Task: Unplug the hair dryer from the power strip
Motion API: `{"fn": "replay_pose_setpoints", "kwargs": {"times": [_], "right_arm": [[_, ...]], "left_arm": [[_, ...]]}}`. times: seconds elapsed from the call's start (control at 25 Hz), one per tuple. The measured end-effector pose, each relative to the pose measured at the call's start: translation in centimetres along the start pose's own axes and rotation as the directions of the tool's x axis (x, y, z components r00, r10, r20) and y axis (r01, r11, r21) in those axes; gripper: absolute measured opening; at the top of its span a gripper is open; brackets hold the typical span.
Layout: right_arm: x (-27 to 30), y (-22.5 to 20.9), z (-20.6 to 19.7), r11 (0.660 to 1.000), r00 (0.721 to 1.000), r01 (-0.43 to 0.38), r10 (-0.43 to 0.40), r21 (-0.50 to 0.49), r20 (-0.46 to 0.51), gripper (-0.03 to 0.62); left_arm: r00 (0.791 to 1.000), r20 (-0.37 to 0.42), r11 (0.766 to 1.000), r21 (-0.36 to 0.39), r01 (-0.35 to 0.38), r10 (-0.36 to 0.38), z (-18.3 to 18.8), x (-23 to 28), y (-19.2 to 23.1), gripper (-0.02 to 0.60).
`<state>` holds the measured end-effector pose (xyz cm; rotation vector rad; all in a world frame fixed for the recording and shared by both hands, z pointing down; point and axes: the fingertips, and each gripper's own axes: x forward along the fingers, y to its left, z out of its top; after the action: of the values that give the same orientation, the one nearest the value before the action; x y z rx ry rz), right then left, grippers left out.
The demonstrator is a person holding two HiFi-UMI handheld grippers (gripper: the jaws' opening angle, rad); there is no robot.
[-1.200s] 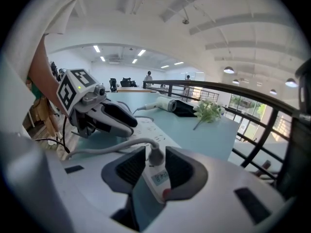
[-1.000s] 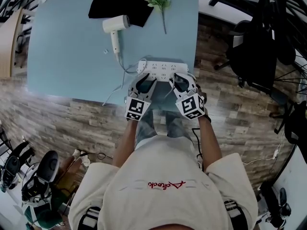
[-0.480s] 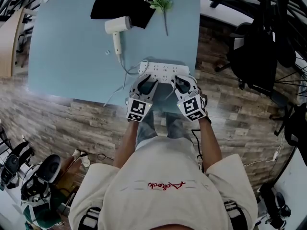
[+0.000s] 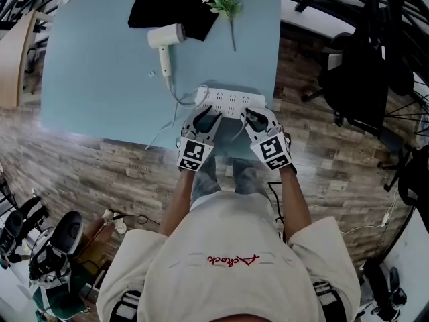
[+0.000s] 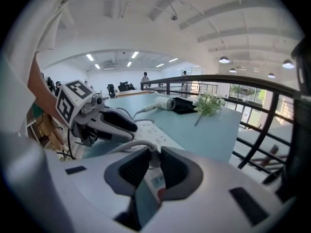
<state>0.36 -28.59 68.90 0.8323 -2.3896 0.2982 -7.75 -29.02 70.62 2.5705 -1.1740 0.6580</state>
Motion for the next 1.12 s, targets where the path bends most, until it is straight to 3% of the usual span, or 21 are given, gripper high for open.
{"fn": "replay_pose_setpoints", "kwargs": {"times": [0.12,0.2,0.28,0.88,1.12], "right_arm": [[-0.2,0.0,0.3,0.999,1.0,-0.013,0.012,0.035,0.022,0.081],[-0.8,0.0,1.6,0.996,0.996,-0.031,0.024,0.081,0.09,0.081],[-0.8,0.1,3.1,0.998,0.992,-0.028,0.021,0.055,0.127,0.081],[-1.9,-0.1,3.6,0.995,0.991,0.018,-0.031,0.098,0.13,0.083],[-3.7,-0.4,5.1,0.992,0.983,0.037,-0.057,0.119,0.176,0.083]], "left_arm": [[1.0,-0.003,1.0,0.0,0.001,-0.001,0.0,0.0,0.0,0.135],[1.0,-0.007,1.0,0.005,0.001,-0.001,0.0,0.1,0.0,0.134],[1.0,-0.006,1.0,0.005,0.002,-0.002,0.0,0.2,0.2,0.133],[1.0,-0.004,1.0,0.008,-0.007,0.007,1.2,-0.9,0.1,0.132],[0.999,0.039,0.999,0.008,-0.035,0.035,3.7,-2.2,0.4,0.078]]}}
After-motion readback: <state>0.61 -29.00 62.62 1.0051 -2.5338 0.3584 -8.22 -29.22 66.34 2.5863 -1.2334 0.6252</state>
